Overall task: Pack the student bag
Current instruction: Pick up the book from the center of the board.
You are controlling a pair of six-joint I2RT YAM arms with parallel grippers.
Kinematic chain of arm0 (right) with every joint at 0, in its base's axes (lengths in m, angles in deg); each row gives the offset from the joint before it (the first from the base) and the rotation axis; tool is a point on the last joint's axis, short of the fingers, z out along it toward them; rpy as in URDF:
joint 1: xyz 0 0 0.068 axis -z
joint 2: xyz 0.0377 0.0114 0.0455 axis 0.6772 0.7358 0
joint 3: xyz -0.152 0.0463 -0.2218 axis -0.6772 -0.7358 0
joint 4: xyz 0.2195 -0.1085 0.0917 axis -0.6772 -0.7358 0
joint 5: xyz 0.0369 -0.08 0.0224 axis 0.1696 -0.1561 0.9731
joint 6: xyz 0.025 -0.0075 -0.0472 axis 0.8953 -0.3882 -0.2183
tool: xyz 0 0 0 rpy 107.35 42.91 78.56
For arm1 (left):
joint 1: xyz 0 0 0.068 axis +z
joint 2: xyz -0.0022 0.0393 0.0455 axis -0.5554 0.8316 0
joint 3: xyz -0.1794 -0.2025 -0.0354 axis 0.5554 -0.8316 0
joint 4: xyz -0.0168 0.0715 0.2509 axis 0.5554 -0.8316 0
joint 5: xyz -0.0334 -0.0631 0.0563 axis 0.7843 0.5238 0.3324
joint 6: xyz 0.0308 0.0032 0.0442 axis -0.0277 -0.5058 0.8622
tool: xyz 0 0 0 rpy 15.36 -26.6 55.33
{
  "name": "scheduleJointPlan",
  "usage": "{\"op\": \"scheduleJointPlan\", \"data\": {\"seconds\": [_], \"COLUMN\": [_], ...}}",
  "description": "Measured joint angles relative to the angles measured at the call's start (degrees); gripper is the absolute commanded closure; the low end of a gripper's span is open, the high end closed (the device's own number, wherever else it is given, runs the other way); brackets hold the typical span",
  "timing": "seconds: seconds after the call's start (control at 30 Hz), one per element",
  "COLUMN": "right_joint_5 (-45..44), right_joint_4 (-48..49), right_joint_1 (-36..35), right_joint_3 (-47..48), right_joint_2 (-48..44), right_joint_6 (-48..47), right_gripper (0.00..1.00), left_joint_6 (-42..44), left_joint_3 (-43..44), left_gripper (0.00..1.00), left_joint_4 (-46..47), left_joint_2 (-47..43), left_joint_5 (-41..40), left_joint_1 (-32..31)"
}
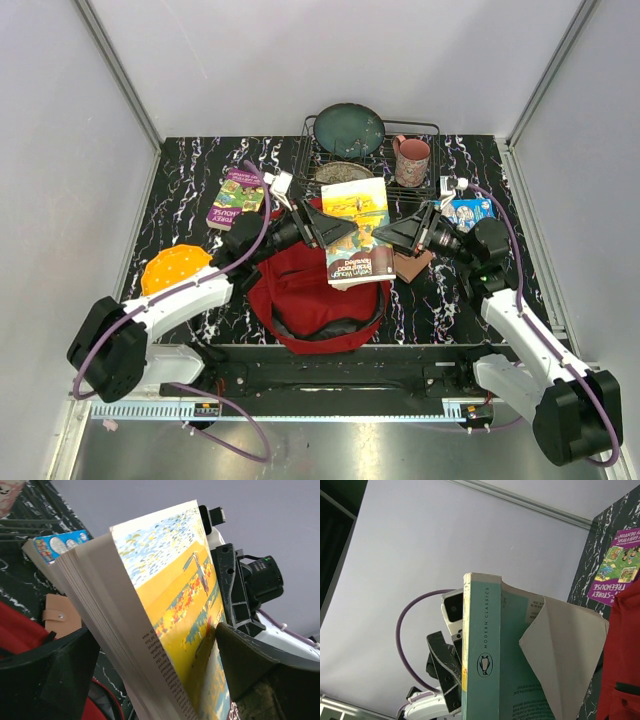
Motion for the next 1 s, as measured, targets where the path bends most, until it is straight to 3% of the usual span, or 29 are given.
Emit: {"op": "scheduleJointPlan", "data": {"seconds": [0.03,0.1,0.2,0.3,0.33,0.43,0.47,0.53,0.57,0.67,0.7,1.0], "right_joint_5": [0.3,0.5,0.9,0.4,0.3,0.0,-0.1,-0.2,-0.3,-0.7,-1.0,-3.9], "right_joint_4": [0.7,2.0,3.3,3.1,2.8,0.6,-0.7,-3.8,-5.6,-9.6,-10.3,-19.8], "right_joint_1": [0.0,-0.1,-0.1,0.0,0.0,-0.1,-0.2,-0.4,-0.6,-0.9,-0.9,-2.7], "right_joint_3": [0.0,0.0,-0.2,-1.1,-1.4,-1.5,-1.5,-1.4,-1.1,-0.3,-0.1,3.9], "right_joint_2": [0.0,0.0,0.1,0.6,0.8,0.7,0.6,0.2,-0.1,-0.7,-0.8,-0.4], "right_joint_6": [0.3,0.9,1.3,1.2,0.9,-1.7,-2.6,-4.5,-5.4,-7.1,-7.6,-14.4], "right_gripper": [1.00,1.00,1.00,1.00,0.98,0.91,0.78,0.63,0.51,0.39,0.29,0.18], "left_joint_6": [-0.6,-1.8,-3.6,-4.8,-4.6,-4.3,-3.7,-2.6,-2.1,-0.4,0.2,0.7], "left_joint_3": [-0.2,-0.3,-0.4,-0.4,-0.4,-0.4,-0.4,-0.4,-0.4,-0.4,-0.3,-0.2], "left_gripper": [0.03,0.19,0.66,0.86,0.97,1.00,1.00,1.00,1.00,1.00,1.00,1.00], "left_joint_4": [1.3,3.9,6.6,9.1,8.7,5.0,3.1,-1.0,-2.6,-6.0,-6.8,-7.0], "left_joint_2": [0.3,1.1,2.0,1.9,1.6,0.5,-0.2,-1.9,-2.8,-4.8,-5.2,-3.6], "left_joint_5": [0.6,1.8,3.2,4.4,4.3,3.5,2.9,2.0,1.6,0.9,0.9,1.9], "left_joint_1": [0.0,0.1,0.2,0.3,0.2,0.1,0.0,-0.2,-0.4,-0.6,-0.6,-0.2]}}
